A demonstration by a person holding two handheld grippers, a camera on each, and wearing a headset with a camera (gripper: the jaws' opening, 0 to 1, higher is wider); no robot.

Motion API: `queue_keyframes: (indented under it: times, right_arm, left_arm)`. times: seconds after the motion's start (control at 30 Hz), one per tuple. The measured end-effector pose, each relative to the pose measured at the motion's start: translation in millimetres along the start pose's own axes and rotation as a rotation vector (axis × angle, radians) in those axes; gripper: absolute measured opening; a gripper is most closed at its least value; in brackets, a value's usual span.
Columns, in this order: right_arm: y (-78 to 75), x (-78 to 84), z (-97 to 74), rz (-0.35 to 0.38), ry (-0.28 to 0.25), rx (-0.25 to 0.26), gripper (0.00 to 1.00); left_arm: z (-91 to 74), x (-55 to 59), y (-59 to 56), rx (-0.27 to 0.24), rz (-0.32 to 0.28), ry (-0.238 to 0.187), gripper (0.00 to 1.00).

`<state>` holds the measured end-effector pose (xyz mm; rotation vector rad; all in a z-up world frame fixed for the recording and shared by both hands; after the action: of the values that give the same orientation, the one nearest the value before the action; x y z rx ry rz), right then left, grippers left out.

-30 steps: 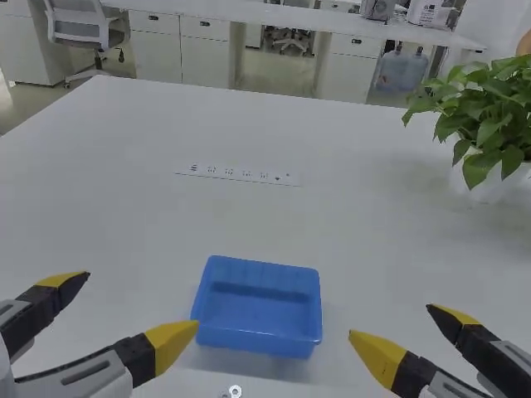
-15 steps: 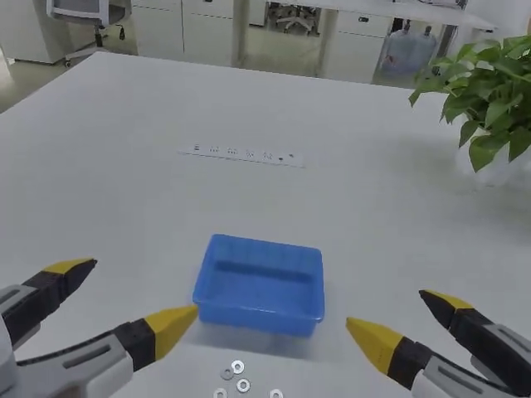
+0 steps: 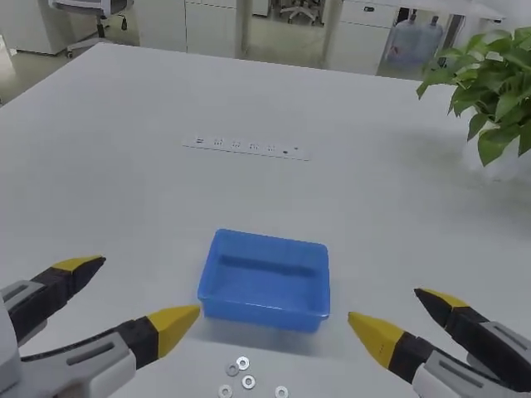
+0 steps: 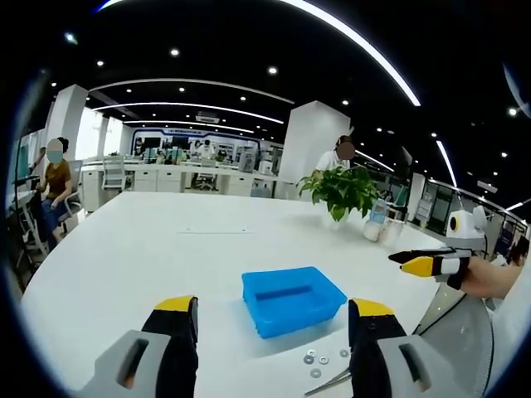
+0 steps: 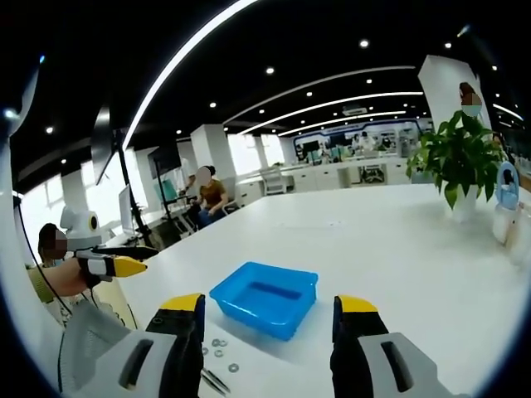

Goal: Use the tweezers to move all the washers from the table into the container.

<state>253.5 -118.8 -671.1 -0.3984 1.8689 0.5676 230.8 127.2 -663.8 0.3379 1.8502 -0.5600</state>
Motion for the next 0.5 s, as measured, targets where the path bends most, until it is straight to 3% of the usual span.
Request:
queue_keyframes:
  times: [0.3,0.5]
  right_arm:
    - [-4.8,7.3,-1.1,0.013,0.021,0.019,0.58]
    - [-1.8,14.3,4.1,-0.007,0.052,0.003,0.53]
  left_arm:
    - [9.6,3.5,-2.4,0.04,0.003,0.025,0.7]
    - [16.4,10.3,-8.1,0.101,0.001,0.076,0.55]
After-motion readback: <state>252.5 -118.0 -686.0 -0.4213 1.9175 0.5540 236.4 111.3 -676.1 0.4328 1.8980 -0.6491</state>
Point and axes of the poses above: the centre of the closed fingertips' face, and the gripper's own axes: z roughly forward along the fingers, y roughly to its left, x roughly out of its underside, the point moved 3 cm from there along -z, roughly backward along the fingers, and after that the axes turned 6 degrees about x, right-handed, at the moved point
